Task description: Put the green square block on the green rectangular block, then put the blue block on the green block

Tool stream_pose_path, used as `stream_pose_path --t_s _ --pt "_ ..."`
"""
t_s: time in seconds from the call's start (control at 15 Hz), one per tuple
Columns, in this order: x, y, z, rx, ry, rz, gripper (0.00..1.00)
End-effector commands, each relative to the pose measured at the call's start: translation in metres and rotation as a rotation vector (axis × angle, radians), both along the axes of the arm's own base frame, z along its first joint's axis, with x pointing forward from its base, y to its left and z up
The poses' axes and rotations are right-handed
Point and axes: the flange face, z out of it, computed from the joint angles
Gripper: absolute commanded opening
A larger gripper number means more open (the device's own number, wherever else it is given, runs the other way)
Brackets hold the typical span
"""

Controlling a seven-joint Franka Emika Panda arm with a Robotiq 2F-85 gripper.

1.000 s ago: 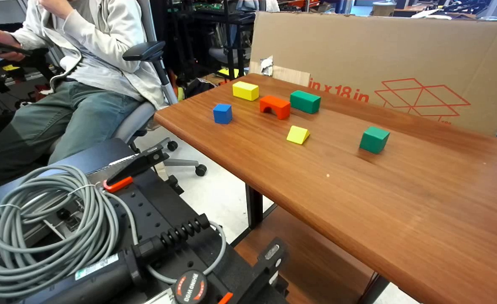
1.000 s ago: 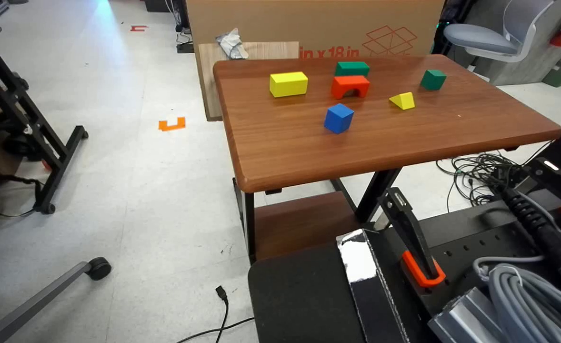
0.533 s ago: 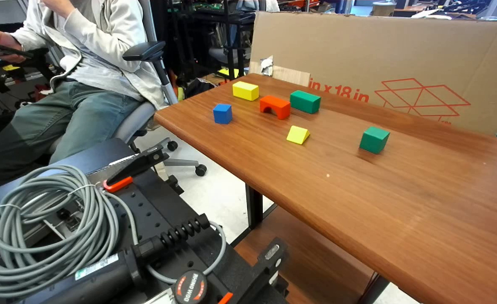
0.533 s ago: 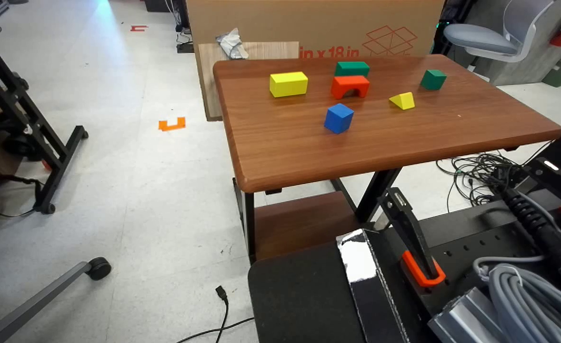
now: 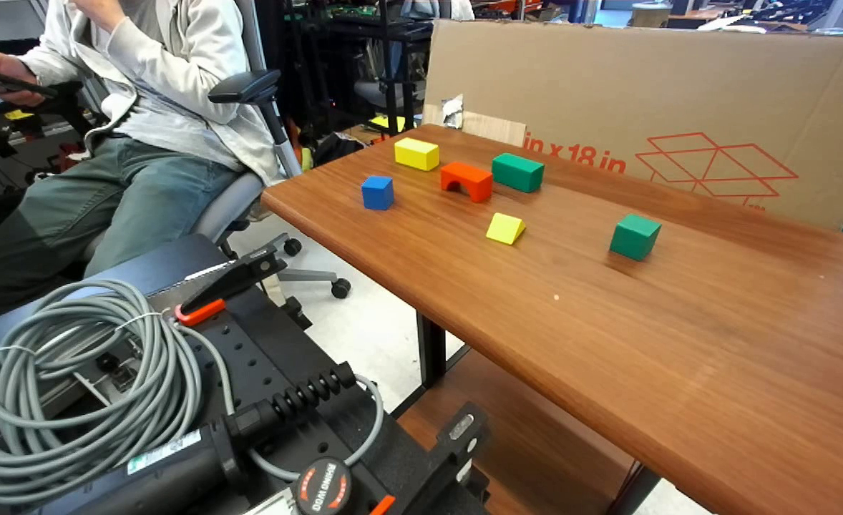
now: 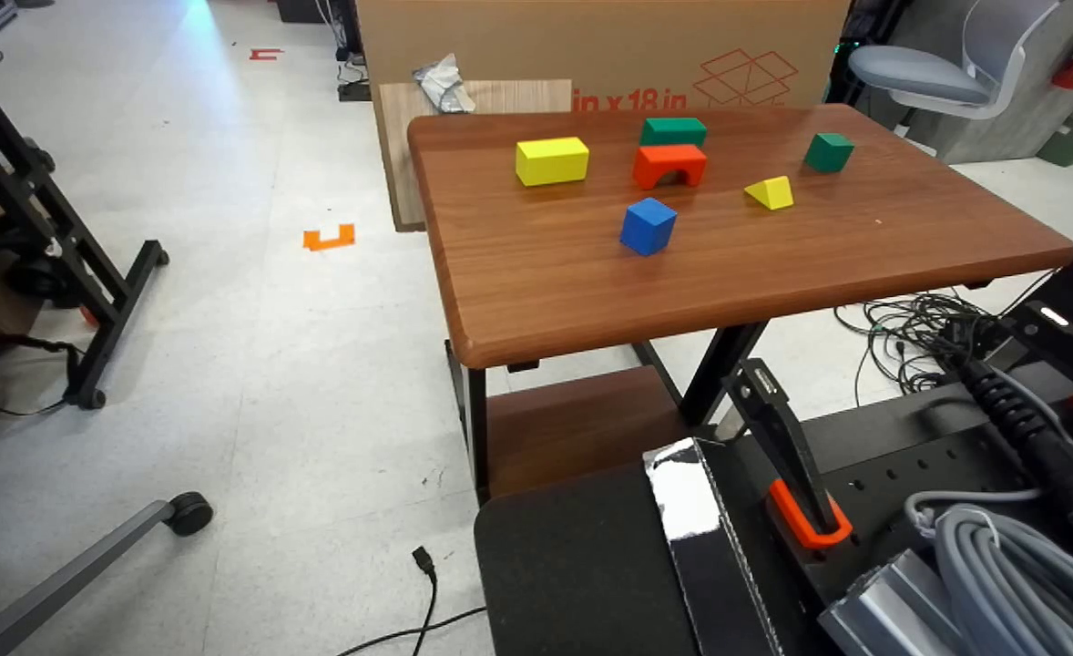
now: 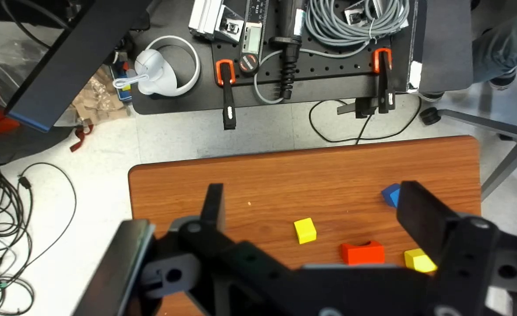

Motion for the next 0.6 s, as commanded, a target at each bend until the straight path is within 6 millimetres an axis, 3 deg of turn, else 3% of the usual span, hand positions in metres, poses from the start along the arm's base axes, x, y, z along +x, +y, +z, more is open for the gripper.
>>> stream_pose_path --t_s 0.0,0.27,0.53 --pt "0.013 0.008 -0.013 0.000 -0.020 -0.066 1.00" --pt "0.038 0.022 -0.049 -0.029 -0.097 -0.096 1.00" --pt "0.063 0.025 -0.108 -0.084 -0.138 -0.090 1.00"
